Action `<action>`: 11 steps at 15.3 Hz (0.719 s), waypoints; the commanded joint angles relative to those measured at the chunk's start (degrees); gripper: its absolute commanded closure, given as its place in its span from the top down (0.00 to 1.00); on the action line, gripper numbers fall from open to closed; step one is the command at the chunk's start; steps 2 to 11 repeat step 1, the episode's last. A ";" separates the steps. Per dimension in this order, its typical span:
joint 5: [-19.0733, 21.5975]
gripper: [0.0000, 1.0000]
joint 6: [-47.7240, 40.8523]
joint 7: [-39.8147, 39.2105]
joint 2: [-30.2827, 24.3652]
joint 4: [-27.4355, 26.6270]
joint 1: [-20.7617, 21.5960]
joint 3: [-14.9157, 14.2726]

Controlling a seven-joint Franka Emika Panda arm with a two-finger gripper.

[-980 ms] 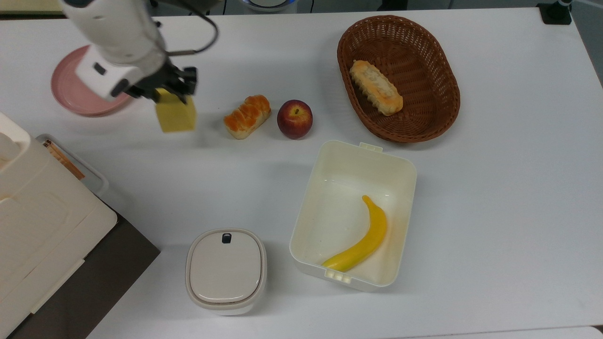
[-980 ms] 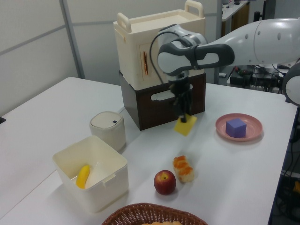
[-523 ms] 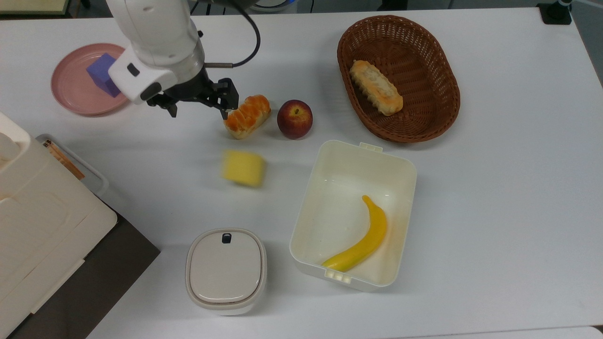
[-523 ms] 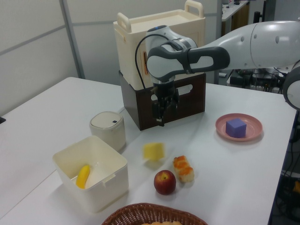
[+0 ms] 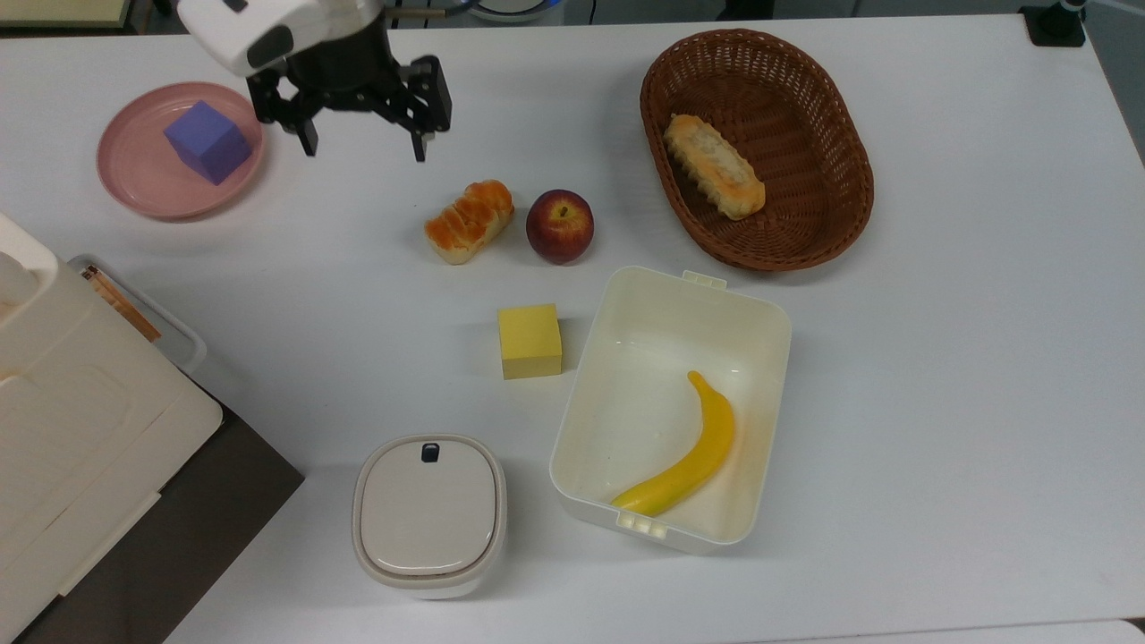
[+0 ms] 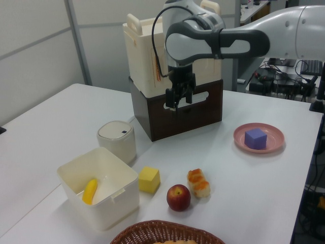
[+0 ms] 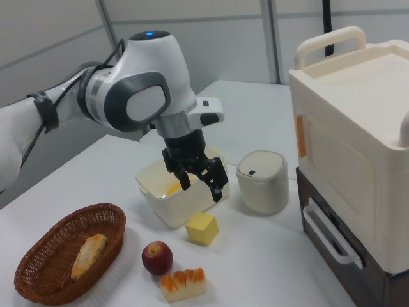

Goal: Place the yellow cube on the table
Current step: 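Release the yellow cube onto the table and raise the gripper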

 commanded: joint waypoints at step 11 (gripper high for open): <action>-1.27 1.00 -0.85 0.58 -1.46 -1.50 0.89 -0.85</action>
